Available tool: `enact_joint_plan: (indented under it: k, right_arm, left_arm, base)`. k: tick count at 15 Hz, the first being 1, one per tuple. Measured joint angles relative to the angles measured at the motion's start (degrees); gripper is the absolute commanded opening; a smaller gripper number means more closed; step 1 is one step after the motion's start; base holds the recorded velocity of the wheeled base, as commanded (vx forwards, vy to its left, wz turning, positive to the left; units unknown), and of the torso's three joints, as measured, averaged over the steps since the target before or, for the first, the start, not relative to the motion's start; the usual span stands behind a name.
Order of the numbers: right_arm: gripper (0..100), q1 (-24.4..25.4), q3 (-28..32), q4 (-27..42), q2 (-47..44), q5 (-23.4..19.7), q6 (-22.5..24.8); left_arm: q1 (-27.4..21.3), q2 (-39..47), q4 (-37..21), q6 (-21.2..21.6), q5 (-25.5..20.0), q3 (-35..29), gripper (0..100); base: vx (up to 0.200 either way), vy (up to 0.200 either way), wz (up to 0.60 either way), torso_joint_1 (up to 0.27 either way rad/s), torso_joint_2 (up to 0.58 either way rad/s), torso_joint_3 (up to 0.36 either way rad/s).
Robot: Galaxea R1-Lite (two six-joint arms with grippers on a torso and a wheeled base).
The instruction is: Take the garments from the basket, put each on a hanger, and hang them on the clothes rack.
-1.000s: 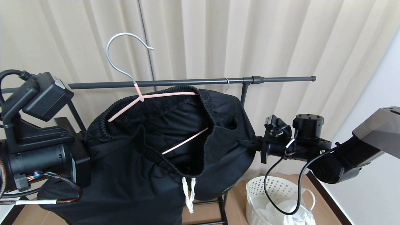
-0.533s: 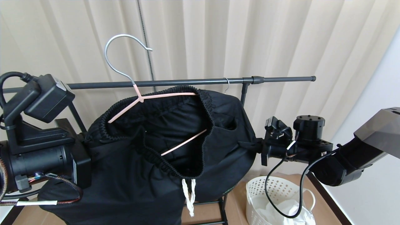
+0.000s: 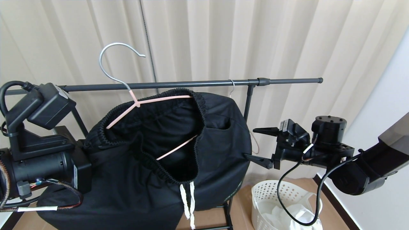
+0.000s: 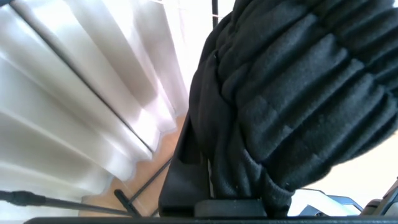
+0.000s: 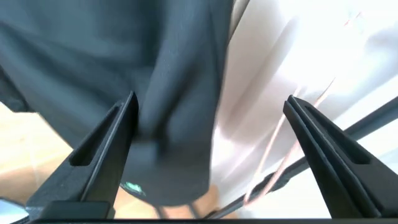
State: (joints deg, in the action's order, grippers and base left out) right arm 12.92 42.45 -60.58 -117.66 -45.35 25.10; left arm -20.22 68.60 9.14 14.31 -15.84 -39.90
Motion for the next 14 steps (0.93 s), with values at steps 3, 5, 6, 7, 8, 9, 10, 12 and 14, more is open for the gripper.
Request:
enact_joint_plan:
  k: [3, 5, 6, 7, 8, 9, 10, 12, 14]
  right_arm:
    - [100, 1.8, -2.2, -1.4, 2.8, 0.0, 0.0]
    - [100, 2.5, -3.3, -1.4, 4.9, 0.0, -0.1]
    - [100, 3.0, -3.6, -1.3, 5.9, 0.2, -0.2]
    - [100, 3.6, -3.8, -1.3, 6.7, 0.9, -0.4]
    - [100, 3.9, -3.9, -1.3, 7.5, 1.7, -0.9]
    - [100, 4.4, -4.0, -1.2, 8.5, 2.9, -2.5]
    - [100, 5.2, -4.0, -1.3, 9.6, 4.4, -4.6]
    - [100, 6.1, -4.0, -1.3, 11.2, 5.7, -6.1]
    - [100, 6.3, -3.9, -1.4, 12.4, 6.5, -6.4]
  left_arm:
    - [1.2, 0.0, -0.1, 0.0, 0.0, 1.4, 0]
    - [1.4, -0.1, -0.1, 0.1, 0.0, 2.4, 0]
    - [1.4, -0.2, -0.1, 0.2, 0.0, 2.8, 0]
    - [1.4, -0.2, 0.0, 0.2, 0.0, 3.2, 0]
    - [1.5, -0.1, 0.0, 0.2, 0.0, 3.7, 0]
    - [1.5, -0.1, 0.0, 0.1, 0.0, 4.2, 0]
    - [1.9, 0.0, 0.0, 0.1, 0.1, 4.9, 0]
    - [2.5, 0.1, 0.0, -0.4, 0.2, 5.5, 0]
    - [3.1, 0.7, 0.0, -3.3, 0.5, 5.6, 0]
  base:
    - [0.000, 0.000, 0.00, 0.000, 0.00, 0.000]
    - [0.000, 0.000, 0.00, 0.000, 0.00, 0.000]
    - [0.000, 0.000, 0.00, 0.000, 0.00, 0.000]
    - [0.000, 0.000, 0.00, 0.000, 0.00, 0.000]
    - [0.000, 0.000, 0.00, 0.000, 0.00, 0.000]
    - [0.000, 0.000, 0.00, 0.000, 0.00, 0.000]
    - [0.000, 0.000, 0.00, 0.000, 0.00, 0.000]
    - [0.000, 0.000, 0.00, 0.000, 0.00, 0.000]
    - [0.000, 0.000, 0.00, 0.000, 0.00, 0.000]
